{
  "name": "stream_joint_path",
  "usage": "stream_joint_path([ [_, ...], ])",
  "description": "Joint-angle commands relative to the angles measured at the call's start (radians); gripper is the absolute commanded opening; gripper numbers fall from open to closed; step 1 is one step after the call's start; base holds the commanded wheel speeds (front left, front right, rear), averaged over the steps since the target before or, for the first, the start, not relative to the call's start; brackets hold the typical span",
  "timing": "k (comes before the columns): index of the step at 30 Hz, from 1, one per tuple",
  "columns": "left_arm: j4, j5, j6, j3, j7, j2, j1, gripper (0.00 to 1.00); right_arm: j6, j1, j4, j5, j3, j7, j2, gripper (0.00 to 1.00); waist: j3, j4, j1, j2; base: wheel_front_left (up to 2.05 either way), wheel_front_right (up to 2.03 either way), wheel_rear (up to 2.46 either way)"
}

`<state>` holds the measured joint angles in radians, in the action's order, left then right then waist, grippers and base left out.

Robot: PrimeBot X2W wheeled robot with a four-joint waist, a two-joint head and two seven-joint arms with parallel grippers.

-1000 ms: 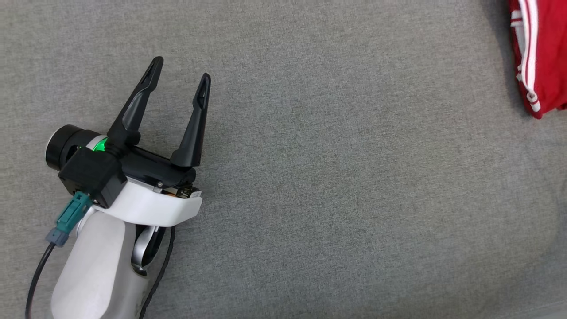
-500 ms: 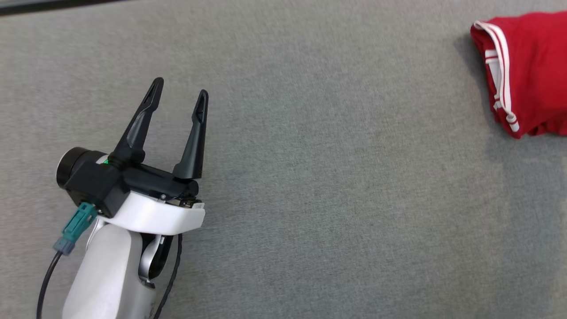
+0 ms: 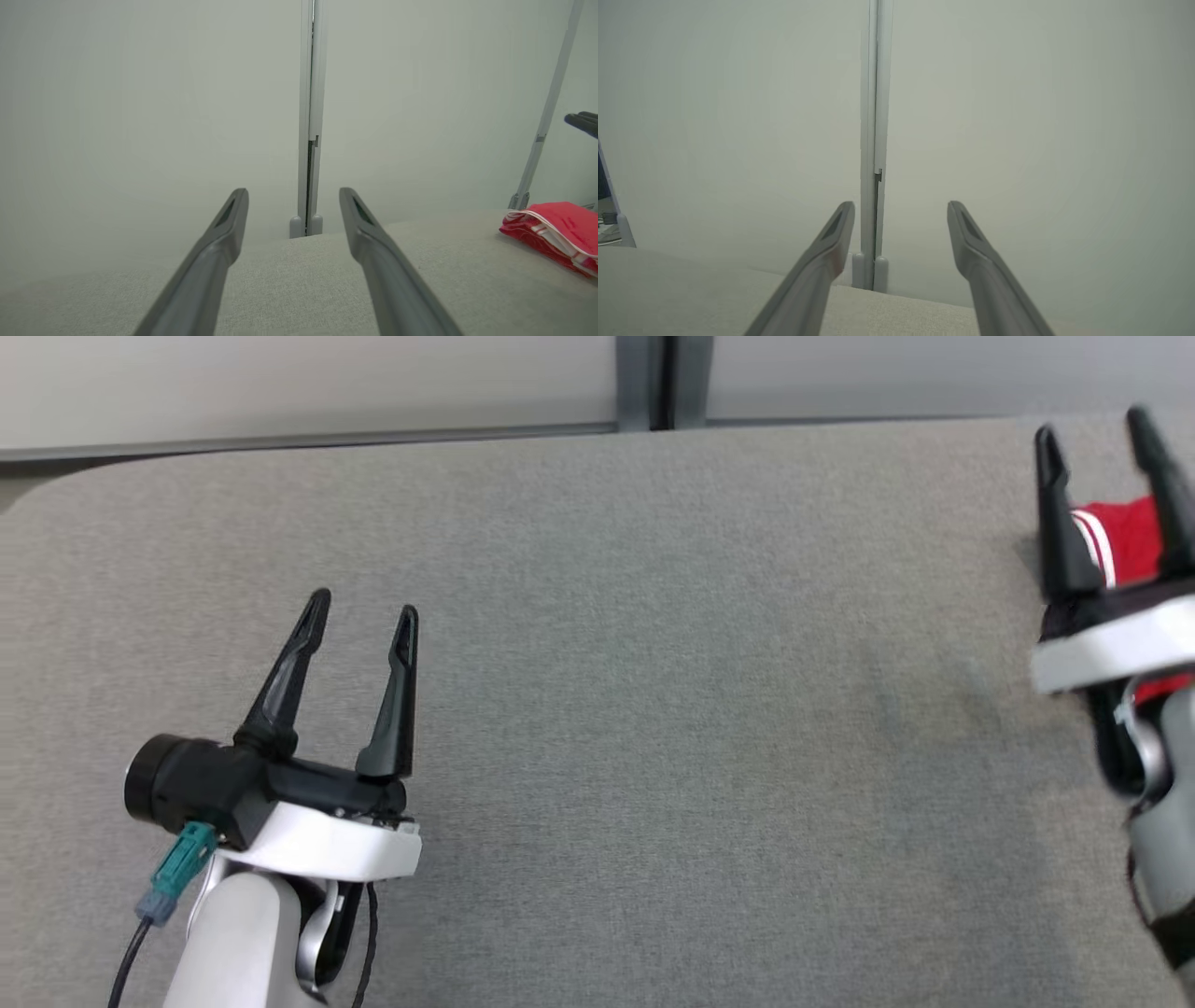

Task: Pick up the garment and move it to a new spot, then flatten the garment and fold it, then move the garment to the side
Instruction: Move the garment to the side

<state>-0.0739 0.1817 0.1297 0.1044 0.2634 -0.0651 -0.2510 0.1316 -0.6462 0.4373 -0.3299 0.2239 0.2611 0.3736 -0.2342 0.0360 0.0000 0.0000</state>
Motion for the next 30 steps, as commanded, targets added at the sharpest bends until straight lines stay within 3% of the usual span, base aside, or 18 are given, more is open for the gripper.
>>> stream_joint_path([
  [1,-0.012,-0.008,0.001,-0.015,0.001,0.000,0.023,1.00,-0.002,0.062,-0.028,-0.017,-0.010,0.005,-0.020,1.00,0.040,0.034,0.0000,0.0000,0.00,0.00,0.00],
  [8,-0.041,-0.021,0.001,-0.040,0.001,0.010,0.089,1.00,-0.002,0.310,-0.158,-0.010,-0.083,0.005,-0.161,1.00,0.090,0.060,0.0000,0.0000,0.00,0.00,0.00],
  [10,-0.050,-0.026,-0.001,-0.050,0.001,0.011,0.103,1.00,-0.001,0.369,-0.204,0.057,-0.098,0.005,-0.190,1.00,0.102,0.061,0.0000,0.0000,0.00,0.00,0.00],
  [16,-0.056,0.014,-0.043,-0.042,0.001,0.013,0.160,1.00,-0.001,0.520,-0.285,0.114,-0.134,0.005,-0.301,1.00,0.127,0.047,0.0000,0.0000,0.00,0.00,0.00],
  [30,-0.081,0.024,-0.077,-0.048,0.001,0.012,0.184,1.00,-0.001,0.553,-0.285,0.126,-0.124,0.005,-0.322,1.00,0.142,0.026,0.0000,0.0000,0.00,0.00,0.00],
])
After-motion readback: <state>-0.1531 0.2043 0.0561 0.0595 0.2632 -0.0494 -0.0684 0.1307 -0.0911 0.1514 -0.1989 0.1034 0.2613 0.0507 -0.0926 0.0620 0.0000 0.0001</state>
